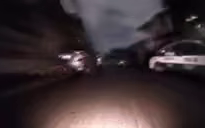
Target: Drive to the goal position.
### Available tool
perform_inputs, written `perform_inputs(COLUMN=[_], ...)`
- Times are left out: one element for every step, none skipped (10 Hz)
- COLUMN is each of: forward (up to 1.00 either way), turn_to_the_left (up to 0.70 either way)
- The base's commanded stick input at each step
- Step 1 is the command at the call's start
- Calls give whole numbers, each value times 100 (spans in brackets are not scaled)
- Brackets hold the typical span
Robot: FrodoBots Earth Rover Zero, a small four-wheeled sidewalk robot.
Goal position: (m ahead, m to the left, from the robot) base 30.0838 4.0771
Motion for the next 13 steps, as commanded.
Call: perform_inputs(forward=[100, 100, 100, 100, 100, 100, 100, 100, 100, 100, 100, 100, 100], turn_to_the_left=[0, 0, -27, -23, -1, 0, 0, 0, 0, 0, 0, 0, 0])
